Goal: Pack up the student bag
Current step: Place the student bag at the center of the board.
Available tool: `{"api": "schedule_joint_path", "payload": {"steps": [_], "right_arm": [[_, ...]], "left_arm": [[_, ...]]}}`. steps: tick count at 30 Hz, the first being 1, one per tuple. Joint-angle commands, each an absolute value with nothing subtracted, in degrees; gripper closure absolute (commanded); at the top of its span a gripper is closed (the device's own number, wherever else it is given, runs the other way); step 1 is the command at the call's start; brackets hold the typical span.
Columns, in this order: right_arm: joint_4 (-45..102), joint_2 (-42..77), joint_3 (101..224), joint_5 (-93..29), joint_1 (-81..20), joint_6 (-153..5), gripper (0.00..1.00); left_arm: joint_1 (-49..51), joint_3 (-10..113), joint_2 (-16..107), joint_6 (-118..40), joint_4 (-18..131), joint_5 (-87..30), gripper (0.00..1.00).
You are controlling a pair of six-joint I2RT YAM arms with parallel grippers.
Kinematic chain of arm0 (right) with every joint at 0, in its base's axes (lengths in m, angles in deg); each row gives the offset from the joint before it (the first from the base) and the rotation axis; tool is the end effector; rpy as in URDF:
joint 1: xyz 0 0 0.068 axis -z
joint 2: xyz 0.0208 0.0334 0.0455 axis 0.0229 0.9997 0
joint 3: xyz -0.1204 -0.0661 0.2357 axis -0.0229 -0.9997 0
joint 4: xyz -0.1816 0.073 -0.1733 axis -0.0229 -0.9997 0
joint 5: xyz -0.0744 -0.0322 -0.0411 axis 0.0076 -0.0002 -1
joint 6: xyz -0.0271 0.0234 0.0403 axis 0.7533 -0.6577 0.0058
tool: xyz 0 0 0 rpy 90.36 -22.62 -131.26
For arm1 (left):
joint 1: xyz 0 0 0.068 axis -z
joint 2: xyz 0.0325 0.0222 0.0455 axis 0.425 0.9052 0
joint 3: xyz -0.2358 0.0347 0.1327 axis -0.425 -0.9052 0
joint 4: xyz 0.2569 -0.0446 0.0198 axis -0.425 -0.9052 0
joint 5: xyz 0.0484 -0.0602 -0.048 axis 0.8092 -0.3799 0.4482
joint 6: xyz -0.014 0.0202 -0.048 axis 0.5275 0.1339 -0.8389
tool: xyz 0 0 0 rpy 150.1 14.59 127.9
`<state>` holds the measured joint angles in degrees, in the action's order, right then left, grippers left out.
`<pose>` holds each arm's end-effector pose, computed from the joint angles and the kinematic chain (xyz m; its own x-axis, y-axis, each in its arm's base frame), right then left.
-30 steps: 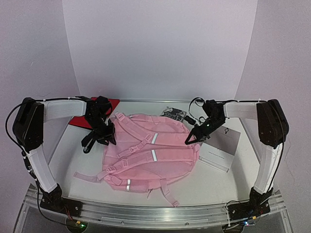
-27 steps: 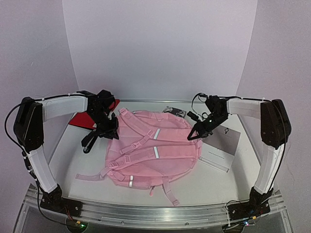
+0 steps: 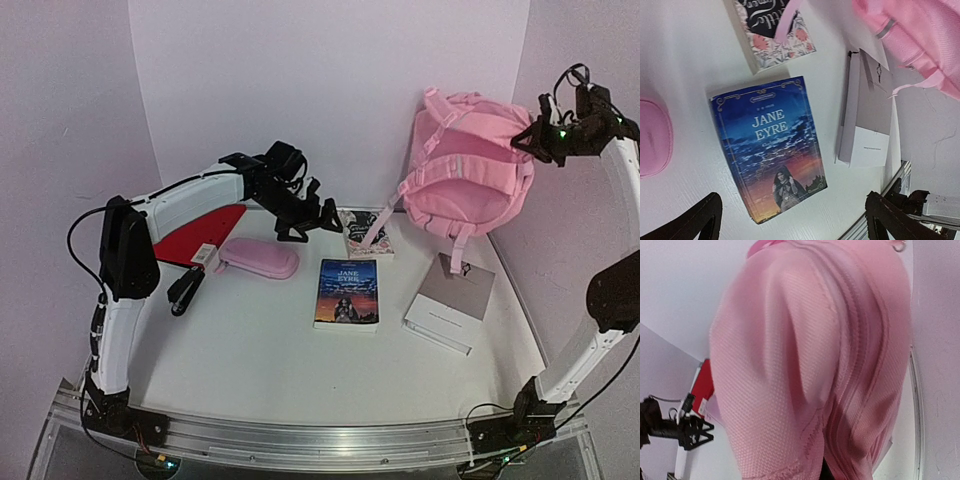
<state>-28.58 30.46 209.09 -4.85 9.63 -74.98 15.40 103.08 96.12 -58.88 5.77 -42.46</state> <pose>0.3123 -0.0397 0.4950 -0.5250 0.2159 -0.8233 -0.2645 0.8780 0.3989 0.3646 -0.3296 0.2937 -0.9076 0.1489 -0.3926 0.3693 0.7279 -0.5777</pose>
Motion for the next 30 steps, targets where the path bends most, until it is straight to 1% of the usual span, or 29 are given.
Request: {"api": "schedule_joint_path", "payload": {"steps": [1, 3, 6, 10, 15, 18, 20, 23, 26, 28, 30], "right_arm": [[-9.99, 31.37, 222.16, -5.45, 9.78, -79.20, 1.00], [-10.35, 31.60, 222.56, -12.02, 9.66, -74.84, 1.00], [-10.14, 30.06, 218.85, -21.14, 9.34, -63.57, 1.00], [-9.12, 27.48, 212.58, -29.32, 8.20, -48.76, 1.00], [-7.58, 24.60, 207.30, -39.78, 6.01, -34.11, 1.00], [-4.88, 20.31, 200.08, -45.50, 3.07, -27.23, 1.00], [-4.93, 16.66, 193.88, -44.98, 0.35, -24.81, 1.00], [-11.18, 12.31, 186.14, -40.37, -4.88, -26.96, 1.00], [-18.07, 10.00, 178.38, -28.47, -6.53, -36.19, 1.00], [-21.19, 10.31, 173.03, -19.58, -6.84, -42.29, 1.00], [-23.45, 11.33, 169.07, -13.13, -7.25, -46.06, 1.00]], "left_arm": [[13.62, 98.58, 88.18, -60.04, 9.30, -39.40, 0.00], [13.13, 97.20, 87.29, -60.43, 9.28, -38.35, 0.00], [13.00, 95.95, 86.19, -61.05, 9.15, -36.94, 0.00], [13.00, 93.45, 85.02, -61.78, 9.34, -36.05, 0.00], [13.00, 91.95, 84.61, -62.01, 9.45, -36.41, 0.00], [13.00, 91.51, 84.70, -62.06, 9.46, -36.85, 0.00], [13.00, 91.36, 84.84, -62.02, 9.58, -37.08, 0.00], [13.00, 91.80, 85.26, -61.44, 9.05, -37.10, 0.00], [12.83, 92.42, 85.31, -61.15, 8.49, -36.73, 0.00], [12.55, 92.96, 85.19, -61.04, 7.91, -36.84, 0.00], [12.24, 93.16, 84.62, -61.11, 7.43, -36.64, 0.00]]}}
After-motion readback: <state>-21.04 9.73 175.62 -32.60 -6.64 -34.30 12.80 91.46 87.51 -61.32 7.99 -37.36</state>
